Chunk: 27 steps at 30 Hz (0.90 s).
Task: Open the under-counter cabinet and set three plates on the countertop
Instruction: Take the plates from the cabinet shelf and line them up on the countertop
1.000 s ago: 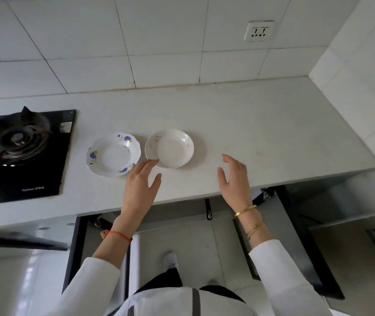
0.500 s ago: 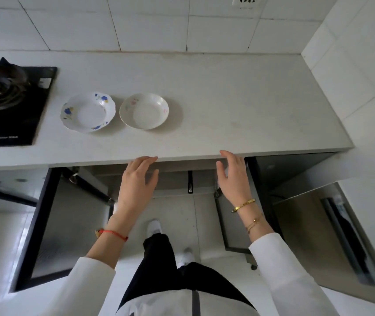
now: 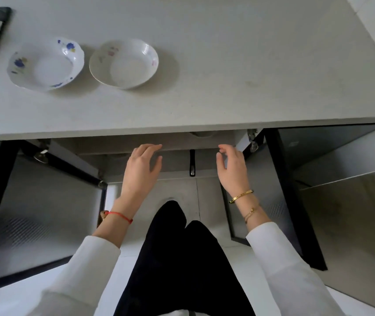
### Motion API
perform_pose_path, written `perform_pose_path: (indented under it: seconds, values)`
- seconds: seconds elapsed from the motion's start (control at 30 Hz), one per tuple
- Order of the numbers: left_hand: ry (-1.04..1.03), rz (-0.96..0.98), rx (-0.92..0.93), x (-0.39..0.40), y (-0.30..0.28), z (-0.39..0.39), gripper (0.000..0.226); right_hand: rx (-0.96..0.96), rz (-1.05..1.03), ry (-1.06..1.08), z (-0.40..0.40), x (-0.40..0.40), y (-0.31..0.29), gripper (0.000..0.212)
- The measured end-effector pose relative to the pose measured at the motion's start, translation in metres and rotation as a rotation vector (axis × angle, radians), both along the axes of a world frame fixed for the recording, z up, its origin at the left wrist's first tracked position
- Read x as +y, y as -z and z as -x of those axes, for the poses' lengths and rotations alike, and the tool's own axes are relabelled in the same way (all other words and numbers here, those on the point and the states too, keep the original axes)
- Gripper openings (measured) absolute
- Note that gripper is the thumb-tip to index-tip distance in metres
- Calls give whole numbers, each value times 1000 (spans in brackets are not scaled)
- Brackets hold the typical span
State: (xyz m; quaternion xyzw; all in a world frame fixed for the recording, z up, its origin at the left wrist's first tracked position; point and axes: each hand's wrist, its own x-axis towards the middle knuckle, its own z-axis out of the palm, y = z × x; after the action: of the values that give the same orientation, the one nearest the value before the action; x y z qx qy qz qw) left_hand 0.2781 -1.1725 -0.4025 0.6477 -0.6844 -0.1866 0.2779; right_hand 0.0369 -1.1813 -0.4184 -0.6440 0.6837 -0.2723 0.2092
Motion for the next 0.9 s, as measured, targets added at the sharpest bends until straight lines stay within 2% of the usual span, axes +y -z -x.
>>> perform_pose_path:
  seconds: [0.2,0.6,0.73,0.9]
  values:
    - [9,-9,-40,-46,100,1,29,2,0,53,4,-52,100,28]
    - [83,116,-77,-145,285,16,30,32,21,115,23,-153,278,35]
    - [82,202,-79,-171,319,20,32,-12,116,141,29,-172,306,35]
    - [39,244,53,-202,327,29,37,-16,222,221,39,-192,314,32]
